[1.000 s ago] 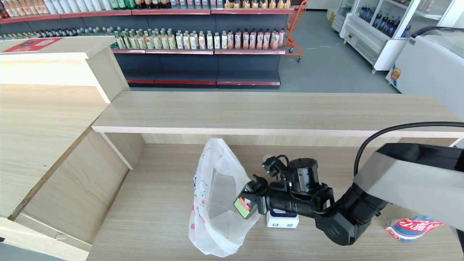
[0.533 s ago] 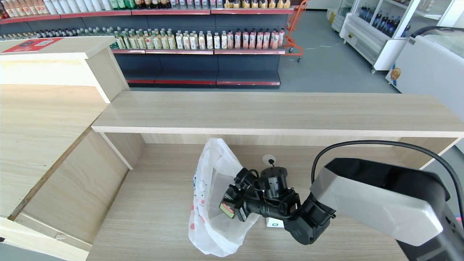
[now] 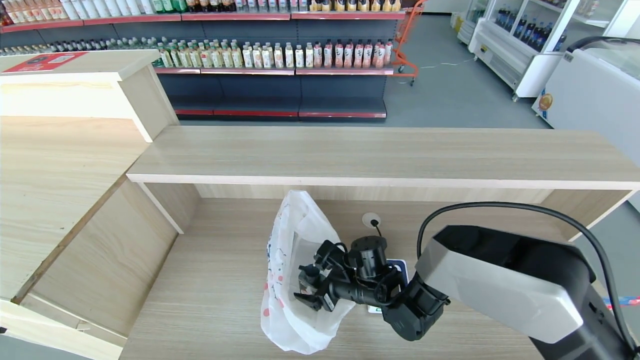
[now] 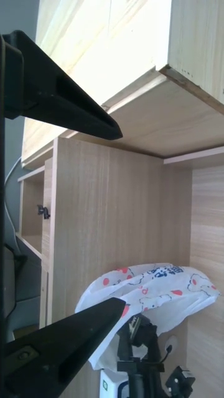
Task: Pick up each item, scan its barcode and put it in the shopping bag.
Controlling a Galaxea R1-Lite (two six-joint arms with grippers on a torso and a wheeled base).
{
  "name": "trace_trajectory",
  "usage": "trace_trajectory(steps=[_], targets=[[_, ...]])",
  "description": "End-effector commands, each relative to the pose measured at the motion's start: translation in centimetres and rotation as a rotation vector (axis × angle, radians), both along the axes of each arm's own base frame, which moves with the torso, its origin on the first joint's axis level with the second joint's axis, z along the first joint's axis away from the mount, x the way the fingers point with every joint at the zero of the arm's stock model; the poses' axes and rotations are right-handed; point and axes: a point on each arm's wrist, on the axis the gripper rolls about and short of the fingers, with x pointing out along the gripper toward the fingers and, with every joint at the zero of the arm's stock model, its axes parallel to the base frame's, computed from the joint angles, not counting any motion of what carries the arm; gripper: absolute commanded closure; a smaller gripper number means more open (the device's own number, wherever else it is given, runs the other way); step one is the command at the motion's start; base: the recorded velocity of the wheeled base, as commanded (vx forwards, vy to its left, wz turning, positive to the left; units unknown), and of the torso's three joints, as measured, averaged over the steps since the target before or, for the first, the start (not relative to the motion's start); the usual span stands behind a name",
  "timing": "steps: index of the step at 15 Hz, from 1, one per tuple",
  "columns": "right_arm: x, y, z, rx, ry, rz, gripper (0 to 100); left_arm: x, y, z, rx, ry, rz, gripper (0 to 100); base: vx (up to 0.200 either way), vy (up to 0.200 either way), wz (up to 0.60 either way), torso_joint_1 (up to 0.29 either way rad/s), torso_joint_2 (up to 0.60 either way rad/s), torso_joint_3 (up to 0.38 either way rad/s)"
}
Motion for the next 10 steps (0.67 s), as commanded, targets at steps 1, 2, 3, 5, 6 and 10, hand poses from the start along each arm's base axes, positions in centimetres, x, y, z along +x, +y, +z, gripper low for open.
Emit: trace_trajectory(steps=[1,2,3,5,6,10], targets=[[0.0,0.0,2.1,0.093,0.065,-0.044,0,0.0,0.0,0.0,0.000,0.000,0.000,0,0.000,0.000,0.00,0.000,0.00,0.000],[0.0,-0.1,3.1,0.156,0.127,-0.078,0,0.0,0.0,0.0,0.000,0.000,0.000,0,0.000,0.000,0.00,0.000,0.00,0.000],[0.2,-0.5,4.2,0.213,0.193,-0.119,0,0.0,0.0,0.0,0.000,0.000,0.000,0,0.000,0.000,0.00,0.000,0.00,0.000],[0.5,-1.7,6.1,0.278,0.291,-0.200,0,0.0,0.0,0.0,0.000,0.000,0.000,0,0.000,0.000,0.00,0.000,0.00,0.000],[0.5,-2.4,6.9,0.308,0.341,-0.236,0,0.0,0.0,0.0,0.000,0.000,0.000,0,0.000,0.000,0.00,0.000,0.00,0.000],[-0.6,-7.1,11.9,0.477,0.500,-0.367,0,0.0,0.0,0.0,0.000,0.000,0.000,0,0.000,0.000,0.00,0.000,0.00,0.000]])
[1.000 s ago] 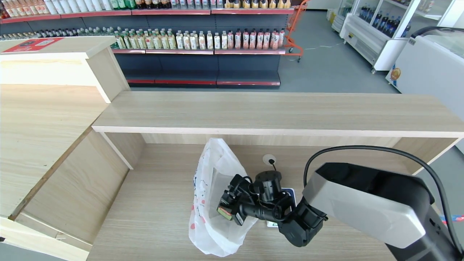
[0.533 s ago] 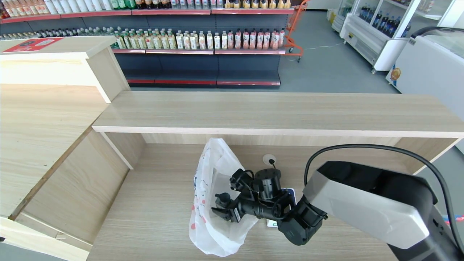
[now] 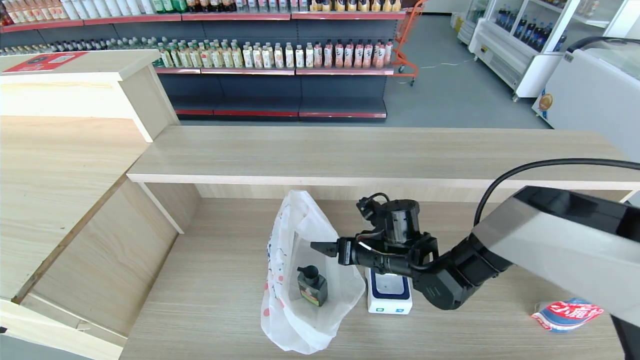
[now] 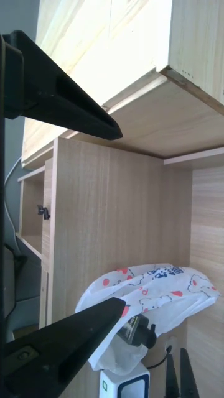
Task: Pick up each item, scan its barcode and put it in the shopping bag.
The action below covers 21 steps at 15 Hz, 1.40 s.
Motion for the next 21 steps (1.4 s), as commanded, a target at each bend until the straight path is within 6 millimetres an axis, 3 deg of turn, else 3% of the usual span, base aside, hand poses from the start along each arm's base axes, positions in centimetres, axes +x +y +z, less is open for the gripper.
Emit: trace_trajectory(steps=[1,4,6,10,14,16,21], targets=[[-1.6,-4.4,5.0,0.072,0.024,-0.091,0,0.0,0.0,0.0,0.000,0.000,0.000,0,0.000,0.000,0.00,0.000,0.00,0.000],[-5.9,-10.0,6.8,0.016,0.065,-0.180,0,0.0,0.0,0.0,0.000,0.000,0.000,0,0.000,0.000,0.00,0.000,0.00,0.000],[-8.1,-14.0,8.4,-0.106,-0.059,-0.259,0,0.0,0.0,0.0,0.000,0.000,0.000,0,0.000,0.000,0.00,0.000,0.00,0.000],[-12.3,-19.2,11.4,-0.221,-0.201,-0.475,0,0.0,0.0,0.0,0.000,0.000,0.000,0,0.000,0.000,0.00,0.000,0.00,0.000],[-16.4,-20.3,13.2,-0.237,-0.181,-0.485,0,0.0,0.0,0.0,0.000,0.000,0.000,0,0.000,0.000,0.00,0.000,0.00,0.000],[-16.8,-20.4,13.4,-0.232,-0.189,-0.490,0,0.0,0.0,0.0,0.000,0.000,0.000,0,0.000,0.000,0.00,0.000,0.00,0.000],[-17.0,-20.9,13.3,-0.242,-0.172,-0.512,0,0.0,0.0,0.0,0.000,0.001,0.002,0,-0.200,-0.200,0.00,0.003,0.00,0.004]])
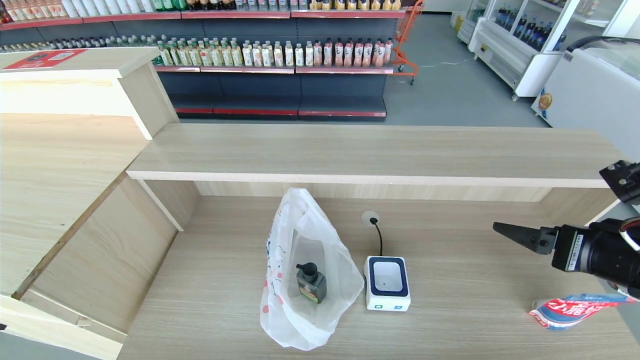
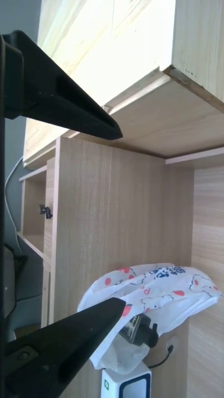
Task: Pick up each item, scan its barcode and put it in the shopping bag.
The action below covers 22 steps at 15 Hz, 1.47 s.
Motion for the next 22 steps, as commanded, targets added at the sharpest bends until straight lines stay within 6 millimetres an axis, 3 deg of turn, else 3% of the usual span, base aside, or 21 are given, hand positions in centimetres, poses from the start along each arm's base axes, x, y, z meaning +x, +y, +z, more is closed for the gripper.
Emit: trace_trajectory(steps=[1,5,9,15,22], targets=[[-0.5,-0.3,0.0,0.008,0.027,-0.013,0,0.0,0.0,0.0,0.000,0.001,0.001,0,-0.200,-0.200,0.00,0.012,0.01,0.002],[-1.0,-0.4,-0.2,0.081,0.094,-0.088,0,0.0,0.0,0.0,0.000,-0.001,0.001,0,-0.050,-0.050,0.00,-0.002,0.00,0.001],[-0.8,-0.7,-0.2,0.111,0.102,-0.116,0,0.0,0.0,0.0,0.000,0.001,0.001,0,0.000,-0.200,0.00,0.006,0.00,0.006],[0.9,-1.0,1.4,0.378,0.216,-0.314,0,0.0,0.0,0.0,0.000,-0.001,0.001,0,0.000,-0.200,0.00,0.009,0.00,0.000],[3.7,-1.1,-2.1,0.517,0.459,-0.615,0,0.0,0.0,0.0,0.000,-0.001,0.000,0,0.000,-0.029,0.00,0.000,0.00,0.000]])
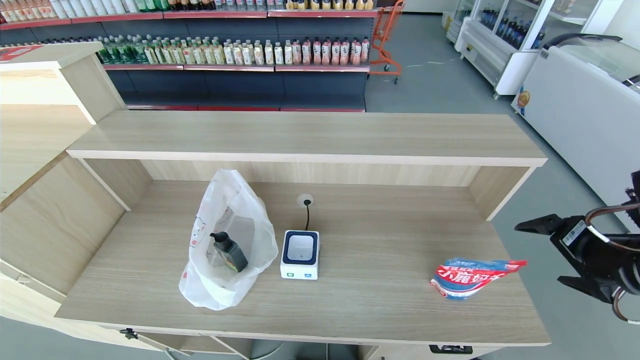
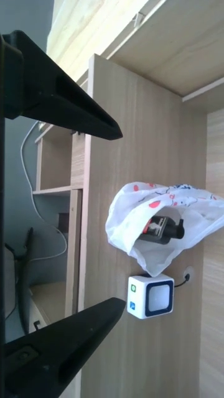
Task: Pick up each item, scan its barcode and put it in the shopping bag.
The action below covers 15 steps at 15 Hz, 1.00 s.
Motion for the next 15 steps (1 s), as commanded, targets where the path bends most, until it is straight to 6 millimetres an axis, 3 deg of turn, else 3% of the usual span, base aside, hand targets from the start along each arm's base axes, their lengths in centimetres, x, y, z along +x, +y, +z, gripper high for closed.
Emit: trace_trajectory(steps=[1,5,8,15], targets=[[1.8,0.1,-1.6,-0.011,0.078,-0.033,0,0.0,0.0,0.0,0.000,-0.001,0.000,0,0.000,0.000,0.00,0.000,0.00,0.000],[5.5,0.4,-4.6,-0.078,0.178,-0.121,0,0.0,0.0,0.0,0.000,-0.001,0.000,0,0.000,0.000,0.00,0.000,0.00,0.000],[6.4,0.5,-6.0,-0.078,0.226,-0.132,0,0.0,0.0,0.0,0.000,-0.001,0.000,0,0.000,0.000,0.00,0.000,0.00,0.000],[11.0,2.0,-12.3,-0.112,0.253,-0.080,0,0.0,0.0,0.0,0.000,-0.001,0.000,0,0.000,0.000,0.00,0.000,0.00,0.000]])
